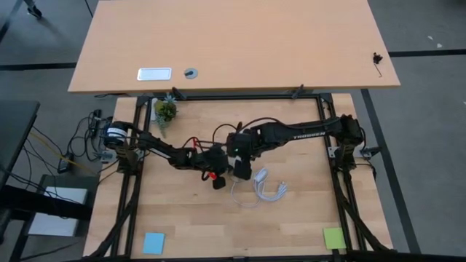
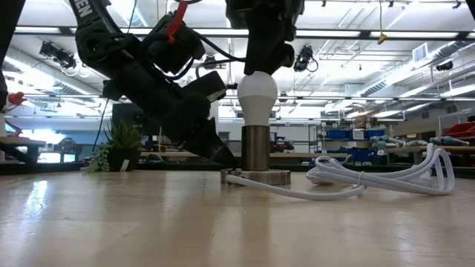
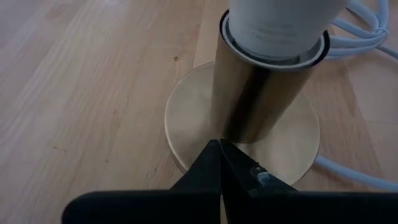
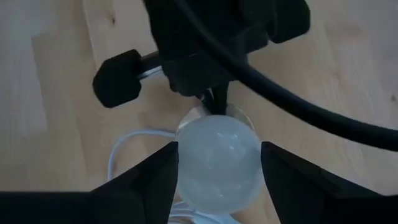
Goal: Screw lightbulb
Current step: Insert the lightbulb into the lamp socket
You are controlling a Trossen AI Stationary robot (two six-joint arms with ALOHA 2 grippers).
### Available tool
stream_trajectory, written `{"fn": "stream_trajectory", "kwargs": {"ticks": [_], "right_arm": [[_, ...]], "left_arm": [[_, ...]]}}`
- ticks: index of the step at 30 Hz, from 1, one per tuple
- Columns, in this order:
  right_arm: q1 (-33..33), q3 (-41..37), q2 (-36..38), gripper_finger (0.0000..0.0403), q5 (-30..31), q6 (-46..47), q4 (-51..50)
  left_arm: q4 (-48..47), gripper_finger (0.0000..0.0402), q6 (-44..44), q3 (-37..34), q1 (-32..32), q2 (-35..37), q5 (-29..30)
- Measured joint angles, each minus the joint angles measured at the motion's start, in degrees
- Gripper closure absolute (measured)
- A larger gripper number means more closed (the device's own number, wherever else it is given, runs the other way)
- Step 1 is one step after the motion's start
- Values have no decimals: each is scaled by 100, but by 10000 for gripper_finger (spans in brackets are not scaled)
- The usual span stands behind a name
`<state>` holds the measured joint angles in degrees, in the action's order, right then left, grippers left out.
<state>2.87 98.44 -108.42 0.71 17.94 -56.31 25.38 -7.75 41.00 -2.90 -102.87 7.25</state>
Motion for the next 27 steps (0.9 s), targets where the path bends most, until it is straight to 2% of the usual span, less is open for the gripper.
{"fn": "stream_trajectory", "kwargs": {"ticks": [4, 9, 13, 17, 24, 27], "right_arm": [[9, 231, 38, 165, -1, -619, -27], [9, 463, 84, 152, 166, -2520, -122], [-22, 301, 63, 145, 140, -3486, -74], [-85, 1, 63, 145, -215, -3873, 39], [-76, -214, 81, 152, -223, -4107, 262], [-76, -220, 83, 158, -241, -3877, 262]], "left_arm": [[-6, 402, 0, 1, 0, 0, 19], [-10, 402, 0, -1, 0, 0, 35], [-21, 402, 7, -1, 1, 2, 33], [-40, 402, 9, 1, 1, 4, 31], [-45, 402, 16, 1, 2, 4, 26], [-45, 402, 17, 1, 4, 4, 15]]}}
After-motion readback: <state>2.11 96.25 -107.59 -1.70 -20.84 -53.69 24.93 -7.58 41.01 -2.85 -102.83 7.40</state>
